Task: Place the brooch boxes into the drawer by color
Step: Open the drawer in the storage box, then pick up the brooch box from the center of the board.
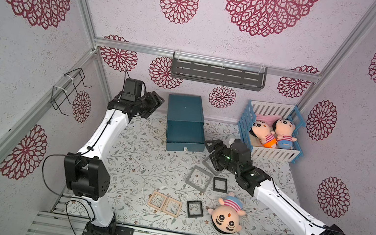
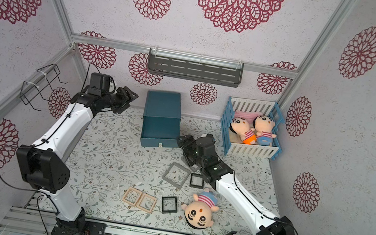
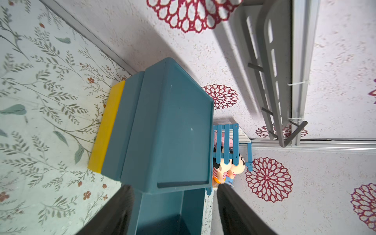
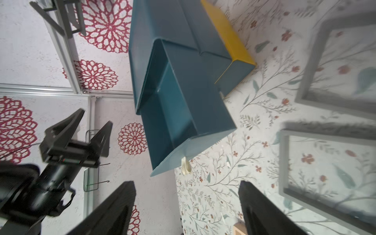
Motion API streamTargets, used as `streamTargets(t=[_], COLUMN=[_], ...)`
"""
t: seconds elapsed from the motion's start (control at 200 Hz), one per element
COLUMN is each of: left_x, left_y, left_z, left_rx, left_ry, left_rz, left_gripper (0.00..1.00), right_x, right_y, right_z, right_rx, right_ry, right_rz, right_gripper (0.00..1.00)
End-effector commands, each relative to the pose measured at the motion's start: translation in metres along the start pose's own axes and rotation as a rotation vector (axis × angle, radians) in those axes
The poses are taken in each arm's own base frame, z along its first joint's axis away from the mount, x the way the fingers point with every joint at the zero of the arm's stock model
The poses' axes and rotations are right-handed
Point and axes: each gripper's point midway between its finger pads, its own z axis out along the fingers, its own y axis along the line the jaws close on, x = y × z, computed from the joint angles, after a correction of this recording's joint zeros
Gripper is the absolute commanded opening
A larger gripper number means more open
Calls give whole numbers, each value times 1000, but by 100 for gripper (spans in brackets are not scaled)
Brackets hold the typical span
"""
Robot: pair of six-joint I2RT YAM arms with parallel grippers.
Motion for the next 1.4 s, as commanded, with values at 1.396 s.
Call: streamTargets(t=[1.396], left_x=[239], left_y=[65], left_z=[-112], left_rx=[336], left_ry=[174], left_rz=[474], left_gripper=[69], right_x=[-65], right_y=[-175], right_z=[51], right_rx=[501], right_ry=[-291], right_rz=[-283], right_gripper=[56])
